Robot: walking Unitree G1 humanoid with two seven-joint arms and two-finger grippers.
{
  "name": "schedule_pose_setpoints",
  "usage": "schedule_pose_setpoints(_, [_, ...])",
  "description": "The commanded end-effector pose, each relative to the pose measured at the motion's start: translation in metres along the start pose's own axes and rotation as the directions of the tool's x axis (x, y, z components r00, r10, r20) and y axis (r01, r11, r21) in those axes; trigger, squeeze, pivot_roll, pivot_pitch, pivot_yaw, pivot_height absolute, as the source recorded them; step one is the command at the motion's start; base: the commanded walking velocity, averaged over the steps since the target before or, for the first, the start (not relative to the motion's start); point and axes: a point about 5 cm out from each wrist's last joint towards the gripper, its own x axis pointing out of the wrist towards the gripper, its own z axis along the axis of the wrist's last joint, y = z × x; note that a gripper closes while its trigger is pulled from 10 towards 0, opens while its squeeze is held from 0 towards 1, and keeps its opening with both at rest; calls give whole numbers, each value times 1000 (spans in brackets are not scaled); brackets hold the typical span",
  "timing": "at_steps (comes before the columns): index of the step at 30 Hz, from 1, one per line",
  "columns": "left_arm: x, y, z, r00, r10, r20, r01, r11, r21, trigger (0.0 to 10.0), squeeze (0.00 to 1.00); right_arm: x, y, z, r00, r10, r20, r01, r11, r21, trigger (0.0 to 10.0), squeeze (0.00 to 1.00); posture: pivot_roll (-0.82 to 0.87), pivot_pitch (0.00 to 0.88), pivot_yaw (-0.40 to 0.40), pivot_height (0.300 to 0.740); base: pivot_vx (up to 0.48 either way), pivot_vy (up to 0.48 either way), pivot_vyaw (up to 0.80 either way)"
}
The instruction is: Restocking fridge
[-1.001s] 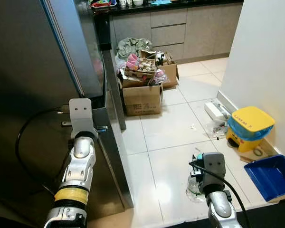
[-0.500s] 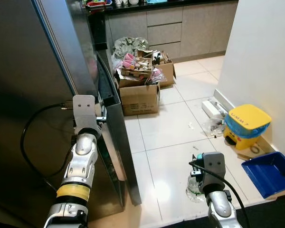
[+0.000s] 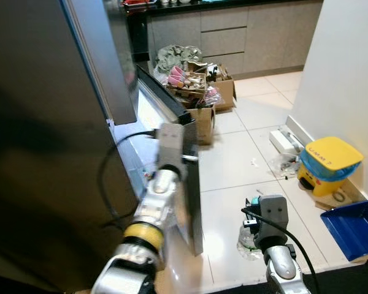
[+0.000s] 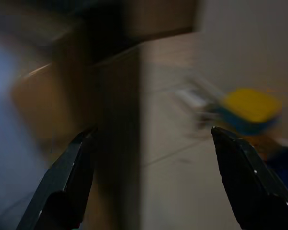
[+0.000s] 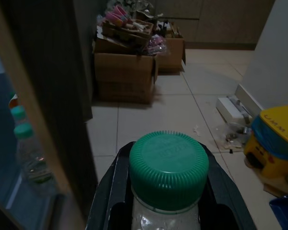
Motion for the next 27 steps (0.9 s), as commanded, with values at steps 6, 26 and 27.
schedule_pose_setpoints(6, [17,-80,27,944,-324,58,327,943,-63,10000,0,-3,3,0,1000,0,7,0,1000,-1,10000,0,-135,88,90,721,0,0,0])
schedule_pose_setpoints(26, [-51,50,-30,998,41,-46,-37,995,92,10000,0,34,-6,70,966,136,218,-136,991,-18,10000,0,-86,132,99,721,0,0,0])
schedule_pose_setpoints(27, [-55,59,-30,995,94,-45,-89,992,94,10000,0,40,-4,79,955,175,239,-174,984,-24,10000,0,-83,137,96,721,0,0,0])
